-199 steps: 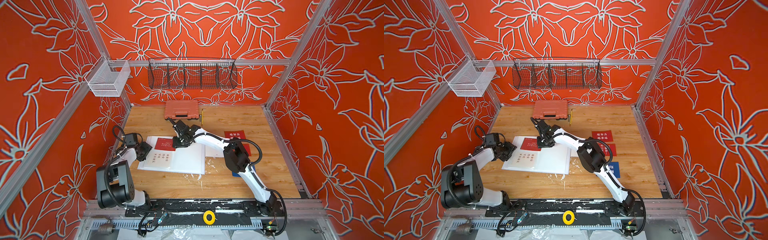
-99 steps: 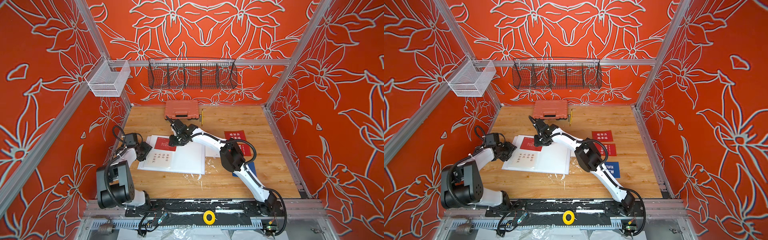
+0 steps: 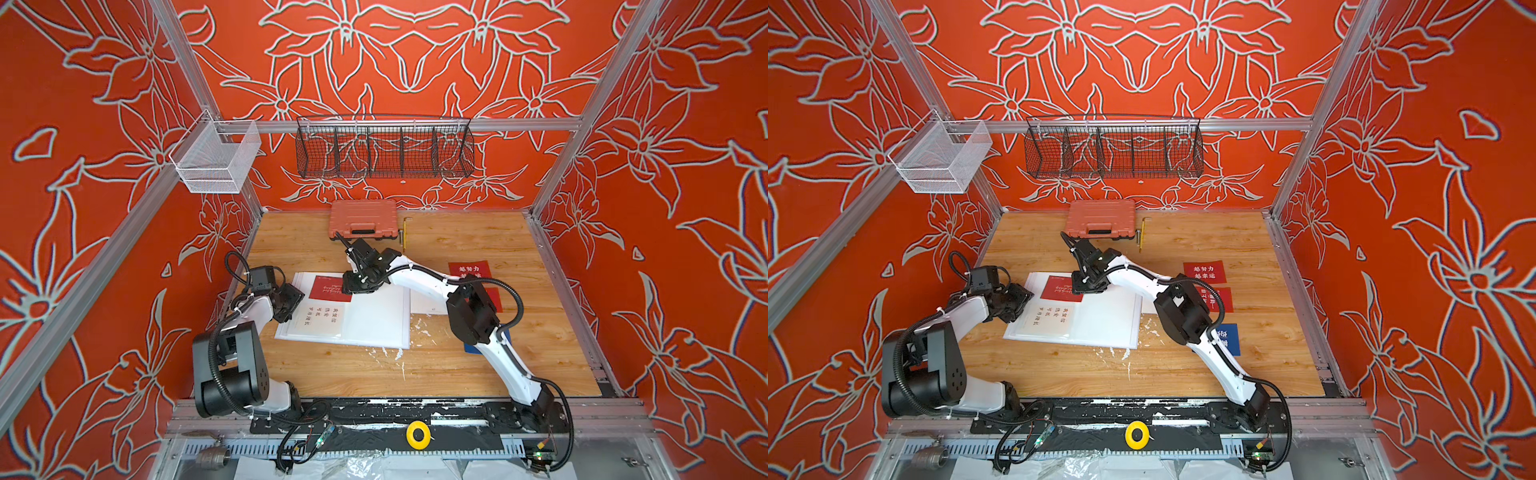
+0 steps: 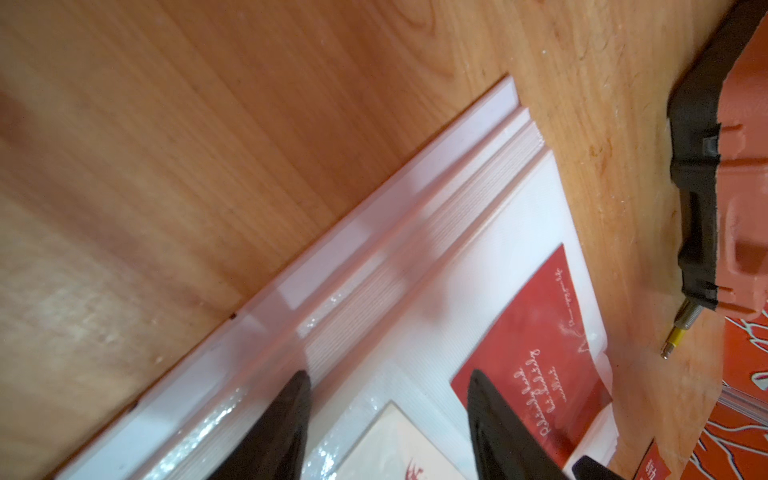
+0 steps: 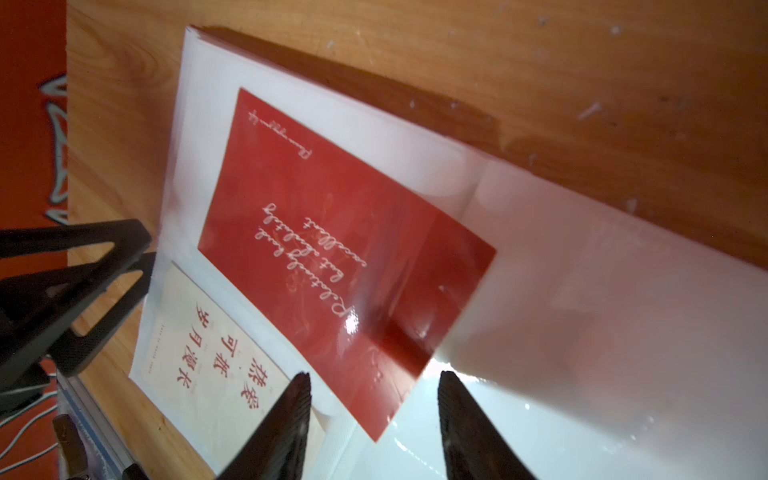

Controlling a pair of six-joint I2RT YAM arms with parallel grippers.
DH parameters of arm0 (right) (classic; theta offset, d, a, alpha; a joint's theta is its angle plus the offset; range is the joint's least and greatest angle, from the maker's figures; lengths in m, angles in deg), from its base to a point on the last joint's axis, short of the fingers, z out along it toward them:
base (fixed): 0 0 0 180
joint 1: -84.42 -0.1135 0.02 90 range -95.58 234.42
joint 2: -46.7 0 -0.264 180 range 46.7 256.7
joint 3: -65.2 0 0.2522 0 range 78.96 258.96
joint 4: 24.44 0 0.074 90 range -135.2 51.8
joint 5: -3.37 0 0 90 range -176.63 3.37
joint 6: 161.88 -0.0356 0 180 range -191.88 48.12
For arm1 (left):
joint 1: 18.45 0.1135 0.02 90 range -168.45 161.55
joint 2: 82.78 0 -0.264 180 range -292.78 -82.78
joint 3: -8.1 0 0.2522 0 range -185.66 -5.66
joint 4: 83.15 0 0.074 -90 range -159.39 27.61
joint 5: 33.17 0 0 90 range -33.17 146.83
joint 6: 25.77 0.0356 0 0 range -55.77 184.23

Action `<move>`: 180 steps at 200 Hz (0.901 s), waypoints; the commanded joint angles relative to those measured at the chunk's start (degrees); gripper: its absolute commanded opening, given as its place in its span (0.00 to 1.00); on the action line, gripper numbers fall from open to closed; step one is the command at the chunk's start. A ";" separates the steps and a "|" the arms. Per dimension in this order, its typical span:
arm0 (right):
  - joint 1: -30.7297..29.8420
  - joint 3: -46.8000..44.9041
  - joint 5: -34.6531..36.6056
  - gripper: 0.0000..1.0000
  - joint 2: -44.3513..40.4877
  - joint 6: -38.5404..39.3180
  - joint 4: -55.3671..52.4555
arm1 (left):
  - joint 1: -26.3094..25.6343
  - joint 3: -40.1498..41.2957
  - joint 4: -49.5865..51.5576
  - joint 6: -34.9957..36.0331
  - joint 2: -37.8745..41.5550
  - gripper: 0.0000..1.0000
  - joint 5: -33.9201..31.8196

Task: Place the photos into the photo albums
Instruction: Insert the photo into the photo album.

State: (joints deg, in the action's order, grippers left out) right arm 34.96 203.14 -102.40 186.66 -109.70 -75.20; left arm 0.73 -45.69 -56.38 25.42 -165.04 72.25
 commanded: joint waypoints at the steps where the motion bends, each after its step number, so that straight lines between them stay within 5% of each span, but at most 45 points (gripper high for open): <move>1: 0.45 3.17 -0.66 0.52 3.43 -0.22 -1.23 | -0.03 0.22 3.51 -0.39 -0.13 0.59 0.66; 92: 0.55 -4.81 1.16 0.57 -2.96 0.10 2.08 | 0.01 0.30 2.90 -0.57 -0.62 0.59 0.99; 180: 0.57 8.96 -3.43 0.57 7.69 -0.60 -2.03 | 0.01 0.17 3.18 -0.56 -0.57 0.59 0.85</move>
State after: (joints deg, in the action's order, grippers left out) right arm 35.51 207.92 -104.36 191.23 -109.83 -74.39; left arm 0.73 -45.71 -56.35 25.42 -165.04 72.25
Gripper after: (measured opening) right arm 0.575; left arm 0.593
